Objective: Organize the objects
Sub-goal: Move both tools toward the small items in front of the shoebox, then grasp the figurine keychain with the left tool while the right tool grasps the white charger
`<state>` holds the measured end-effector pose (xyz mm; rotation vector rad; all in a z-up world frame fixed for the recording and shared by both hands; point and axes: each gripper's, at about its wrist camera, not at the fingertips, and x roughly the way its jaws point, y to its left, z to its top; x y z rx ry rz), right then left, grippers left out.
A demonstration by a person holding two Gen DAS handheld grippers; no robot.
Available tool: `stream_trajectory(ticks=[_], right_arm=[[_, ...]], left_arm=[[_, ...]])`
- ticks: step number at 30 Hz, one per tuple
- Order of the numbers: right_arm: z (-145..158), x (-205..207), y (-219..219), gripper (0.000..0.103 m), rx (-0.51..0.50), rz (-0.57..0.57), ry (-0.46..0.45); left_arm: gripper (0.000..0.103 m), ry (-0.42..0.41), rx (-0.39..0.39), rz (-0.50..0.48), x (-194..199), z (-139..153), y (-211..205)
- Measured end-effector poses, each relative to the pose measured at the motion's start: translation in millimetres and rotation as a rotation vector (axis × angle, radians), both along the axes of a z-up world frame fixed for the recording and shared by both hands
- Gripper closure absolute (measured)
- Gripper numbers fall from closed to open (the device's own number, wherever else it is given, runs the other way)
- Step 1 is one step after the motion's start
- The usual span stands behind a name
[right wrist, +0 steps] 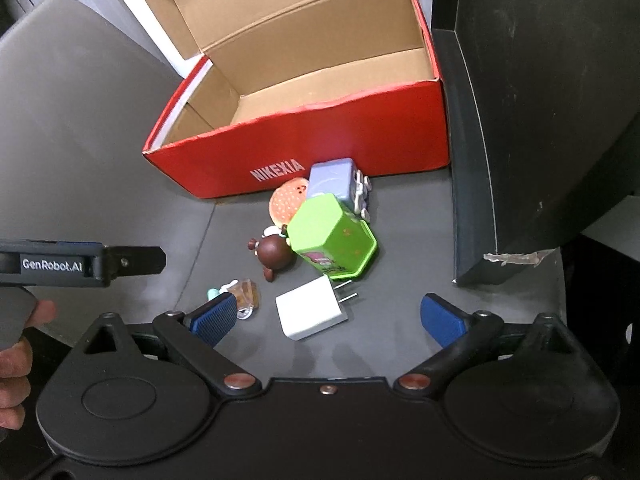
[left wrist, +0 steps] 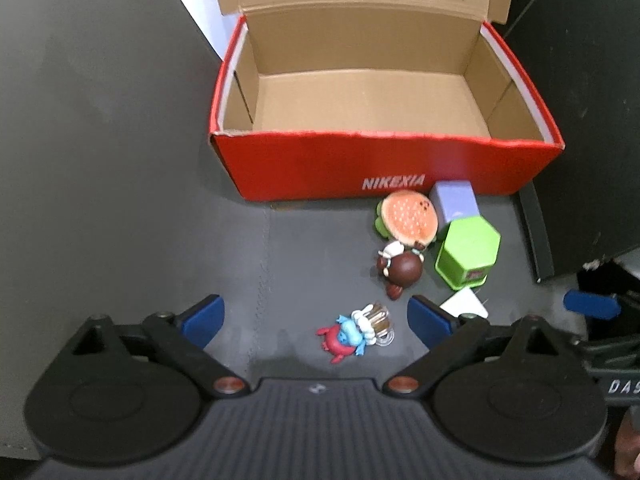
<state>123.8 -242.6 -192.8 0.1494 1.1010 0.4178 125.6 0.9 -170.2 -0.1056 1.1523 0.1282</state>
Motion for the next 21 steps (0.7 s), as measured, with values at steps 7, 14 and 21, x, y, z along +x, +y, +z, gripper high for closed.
stream_trajectory(ticks=[7,14,21], right_arm=[[-11,2,4,0.007,-0.037,0.017,0.01],[-15,3,5,0.007,-0.046,0.017,0.018],[-21,5,4,0.01,-0.077,0.022,0.024]], left_arm=[[0.008,0.016,0.066,-0.088,-1,-17,-13],[0.011,0.036,0.105,-0.157,-1,-34,-25],[0.014,0.077,0.183,-0.291,3,-53,-33]])
